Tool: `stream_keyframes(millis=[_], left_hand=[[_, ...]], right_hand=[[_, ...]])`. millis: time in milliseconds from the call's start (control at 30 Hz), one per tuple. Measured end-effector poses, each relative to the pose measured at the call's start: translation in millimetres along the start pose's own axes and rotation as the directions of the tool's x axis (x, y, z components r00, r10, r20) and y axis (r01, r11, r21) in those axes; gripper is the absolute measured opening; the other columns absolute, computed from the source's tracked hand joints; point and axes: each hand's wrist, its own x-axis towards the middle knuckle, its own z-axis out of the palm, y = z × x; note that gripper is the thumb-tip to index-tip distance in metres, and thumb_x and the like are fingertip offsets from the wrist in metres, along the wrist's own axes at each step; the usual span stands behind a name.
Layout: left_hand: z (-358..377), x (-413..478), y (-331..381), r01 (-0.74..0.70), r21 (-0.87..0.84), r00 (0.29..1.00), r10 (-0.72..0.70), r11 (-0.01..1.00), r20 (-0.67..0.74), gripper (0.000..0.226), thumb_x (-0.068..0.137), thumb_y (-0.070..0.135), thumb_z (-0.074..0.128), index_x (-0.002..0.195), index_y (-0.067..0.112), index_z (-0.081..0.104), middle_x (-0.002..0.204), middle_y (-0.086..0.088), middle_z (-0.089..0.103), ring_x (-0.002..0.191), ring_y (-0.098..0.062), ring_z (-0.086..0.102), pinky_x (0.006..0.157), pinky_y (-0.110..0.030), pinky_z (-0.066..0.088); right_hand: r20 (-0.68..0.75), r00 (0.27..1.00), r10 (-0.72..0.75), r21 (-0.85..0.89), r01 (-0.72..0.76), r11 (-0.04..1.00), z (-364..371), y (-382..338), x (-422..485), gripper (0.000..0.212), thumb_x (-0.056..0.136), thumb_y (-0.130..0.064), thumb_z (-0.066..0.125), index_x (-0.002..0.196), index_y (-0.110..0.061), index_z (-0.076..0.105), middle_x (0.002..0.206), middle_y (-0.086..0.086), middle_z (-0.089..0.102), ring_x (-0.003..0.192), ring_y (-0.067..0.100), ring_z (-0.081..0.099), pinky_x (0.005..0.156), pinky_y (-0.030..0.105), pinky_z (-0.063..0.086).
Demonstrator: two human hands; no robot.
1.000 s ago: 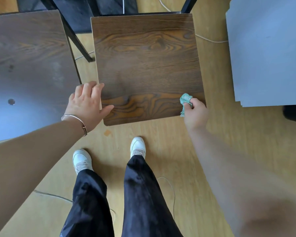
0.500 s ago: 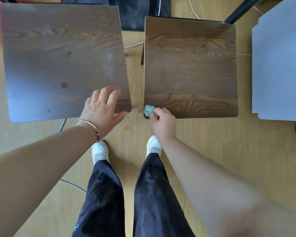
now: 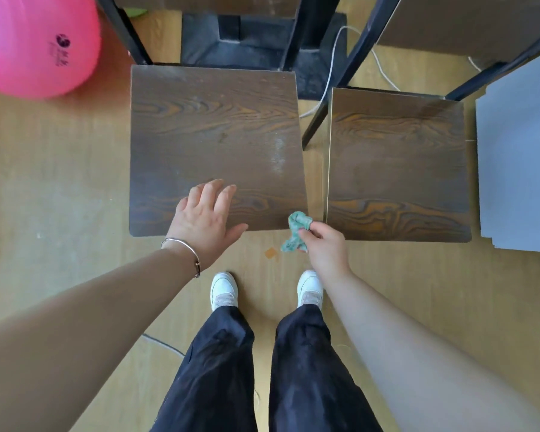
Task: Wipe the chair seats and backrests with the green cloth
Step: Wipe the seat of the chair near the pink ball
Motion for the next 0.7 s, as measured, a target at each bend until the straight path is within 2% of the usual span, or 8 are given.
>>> stream_keyframes(millis=[67,200,300,433,500,600,700], left_hand=[[-9.7,-1.6,-13.3,0.013,-0.007,1.000,-0.013,1.000,-0.013,0.074,0.084,0.058,0.049,0.143,0.014,0.038,0.143,-0.011,0.041,0.124,-0.038,0.040,0.097,-0.051,0.041],[-20.0,-2.8,-35.5,0.068,-0.027,0.996,-0.069,0.997,-0.047,0.072,0.082,0.056,0.055,0.140,0.015,0.042,0.141,-0.011,0.043,0.123,-0.038,0.042,0.095,-0.051,0.042],[-22.4,-1.8,-47.8,0.112,-0.035,0.991,-0.114,0.993,-0.067,0.072,0.082,0.055,0.055,0.139,0.013,0.044,0.140,-0.013,0.045,0.122,-0.039,0.043,0.095,-0.051,0.042],[-20.7,1.7,-60.4,0.183,-0.044,0.977,-0.187,0.982,-0.104,0.072,0.082,0.054,0.063,0.138,0.013,0.045,0.139,-0.012,0.046,0.123,-0.037,0.044,0.093,-0.049,0.044],[-17.9,3.9,-65.3,0.216,-0.052,0.969,-0.220,0.975,-0.108,0.072,0.081,0.054,0.067,0.137,0.013,0.046,0.138,-0.012,0.047,0.123,-0.037,0.044,0.092,-0.049,0.045],[-14.8,7.7,-68.3,0.251,-0.045,0.963,-0.254,0.967,-0.091,0.072,0.082,0.058,0.064,0.136,0.015,0.046,0.140,-0.011,0.045,0.125,-0.036,0.043,0.096,-0.049,0.042],[-14.1,14.7,-63.5,0.276,-0.055,0.958,-0.279,0.960,-0.063,0.071,0.085,0.059,0.058,0.140,0.017,0.043,0.145,-0.008,0.039,0.131,-0.034,0.036,0.101,-0.047,0.036]], right_hand=[[0.008,0.999,-0.031,0.038,0.031,0.999,10.5,-30.5,-0.1,0.010,0.088,-0.021,0.068,0.086,-0.012,0.072,0.085,0.012,0.071,0.081,0.025,0.071,0.077,0.044,0.060],[0.084,0.994,-0.076,0.153,0.062,0.986,33.2,-80.3,6.1,0.015,0.090,-0.011,0.067,0.101,-0.004,0.073,0.093,0.014,0.073,0.079,0.017,0.071,0.063,0.020,0.055],[0.175,0.979,-0.105,0.217,0.065,0.974,50.1,-104.7,19.9,0.019,0.089,-0.002,0.065,0.107,-0.003,0.071,0.097,0.015,0.073,0.092,0.027,0.071,0.074,0.028,0.058],[0.260,0.958,-0.120,0.213,0.064,0.975,68.6,-128.6,42.6,0.039,0.088,0.008,0.062,0.125,-0.003,0.062,0.099,0.003,0.070,0.090,0.016,0.070,0.084,0.030,0.058],[0.258,0.963,-0.080,0.121,0.050,0.991,73.4,-133.0,54.9,0.036,0.088,0.007,0.062,0.122,-0.004,0.064,0.103,0.008,0.070,0.083,0.013,0.070,0.078,0.025,0.059],[0.160,0.987,-0.018,-0.041,0.025,0.999,74.7,-134.4,69.0,0.017,0.086,-0.004,0.067,0.101,-0.011,0.073,0.096,0.010,0.073,0.063,0.014,0.065,0.059,0.022,0.057],[0.148,0.989,-0.010,-0.052,0.018,0.998,73.0,-140.5,75.3,0.007,0.088,-0.013,0.069,0.092,-0.015,0.074,0.082,0.003,0.071,0.061,0.012,0.058,0.055,0.023,0.051]])
